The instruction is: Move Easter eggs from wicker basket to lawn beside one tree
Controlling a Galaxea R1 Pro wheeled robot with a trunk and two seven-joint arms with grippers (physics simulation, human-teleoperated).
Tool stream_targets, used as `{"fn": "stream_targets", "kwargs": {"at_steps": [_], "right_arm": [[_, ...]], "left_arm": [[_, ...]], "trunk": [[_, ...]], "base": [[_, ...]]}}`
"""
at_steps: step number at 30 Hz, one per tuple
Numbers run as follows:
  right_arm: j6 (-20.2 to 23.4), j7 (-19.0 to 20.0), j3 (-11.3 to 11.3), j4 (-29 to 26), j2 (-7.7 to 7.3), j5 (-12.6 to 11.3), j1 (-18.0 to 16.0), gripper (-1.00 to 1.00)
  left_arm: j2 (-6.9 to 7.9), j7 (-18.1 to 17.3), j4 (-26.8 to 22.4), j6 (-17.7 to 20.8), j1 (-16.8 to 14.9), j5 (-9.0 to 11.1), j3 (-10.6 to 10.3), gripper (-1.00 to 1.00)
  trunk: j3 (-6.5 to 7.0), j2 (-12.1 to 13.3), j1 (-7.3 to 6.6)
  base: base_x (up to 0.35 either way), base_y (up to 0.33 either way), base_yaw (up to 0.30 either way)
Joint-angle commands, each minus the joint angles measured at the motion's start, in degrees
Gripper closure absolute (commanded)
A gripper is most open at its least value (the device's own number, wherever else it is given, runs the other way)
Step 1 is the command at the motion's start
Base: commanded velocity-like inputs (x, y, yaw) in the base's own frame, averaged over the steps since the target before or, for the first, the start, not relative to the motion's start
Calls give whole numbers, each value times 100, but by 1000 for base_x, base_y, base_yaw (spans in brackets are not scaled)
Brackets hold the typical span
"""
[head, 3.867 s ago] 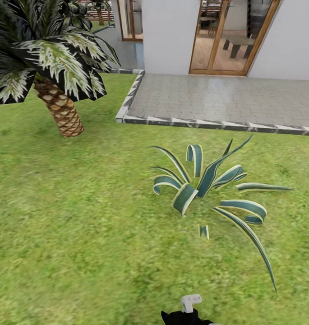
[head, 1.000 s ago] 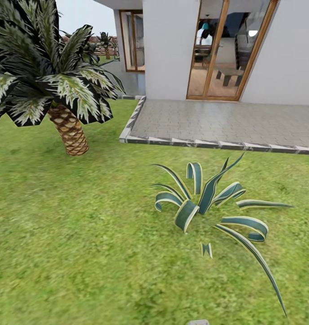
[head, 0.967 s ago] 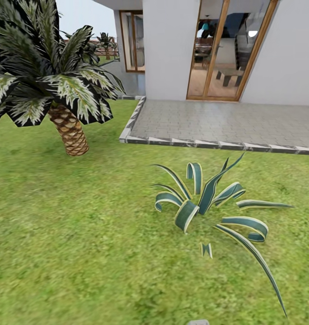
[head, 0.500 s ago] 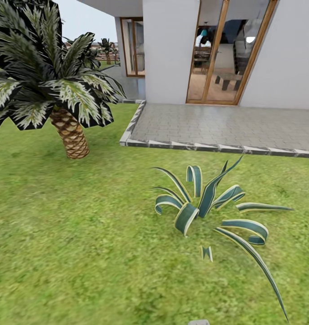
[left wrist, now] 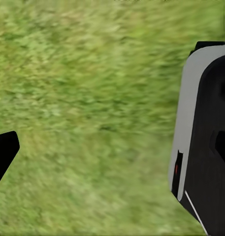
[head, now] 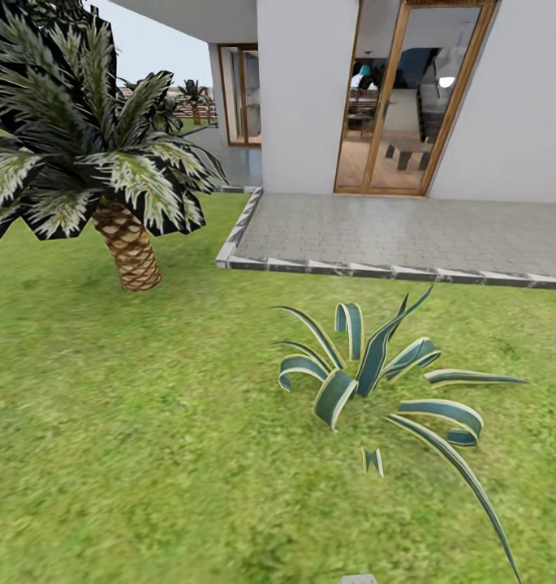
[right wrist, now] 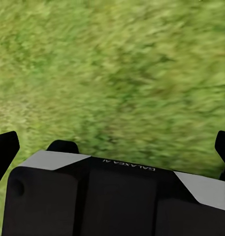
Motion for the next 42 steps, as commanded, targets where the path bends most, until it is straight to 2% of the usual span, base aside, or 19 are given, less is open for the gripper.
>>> {"fn": "stream_targets", "kwargs": {"at_steps": [1,2,7,15,21,27,30,32,37,42], "right_arm": [[38,8,4,-10,-1,-47,0,-100],[38,8,4,-10,-1,-47,0,-100],[38,8,4,-10,-1,-47,1,-100],[38,8,-9,-10,-7,-47,1,-100],[38,8,-82,-10,-8,-47,1,-100],[38,8,-159,-10,-7,-44,1,-100],[38,8,-166,-10,-4,-41,1,-100],[38,8,-169,-10,-2,-40,1,-100],[38,8,-171,-10,-1,-38,1,-100],[38,3,-171,-10,-1,-38,1,-100]], "left_arm": [[-26,6,4,-20,-1,17,1,-100],[-84,5,4,-19,1,17,3,-100],[-188,3,4,-24,4,16,7,-100],[-207,3,-6,-21,3,17,-4,-100],[-164,-4,-53,-20,-56,43,-8,-100],[-157,-33,-310,-19,-425,22,-37,-100],[-174,-57,-512,119,-757,-4,-49,-100],[-168,-209,-566,262,-887,2,-54,-100],[-155,-722,-610,402,-989,11,-51,-100],[-163,-867,-618,439,-1010,14,-52,-100]], "trunk": [[5,-3,0],[14,-3,0],[60,-3,0],[133,-3,0],[188,-3,0],[243,-3,0],[270,-3,0],[289,-3,0],[334,-3,0],[380,-3,0]], "base": [[0,0,0],[0,0,0],[0,0,0],[0,0,0],[0,0,0],[0,0,0],[0,0,0],[0,0,0],[0,0,0],[0,0,0]]}}
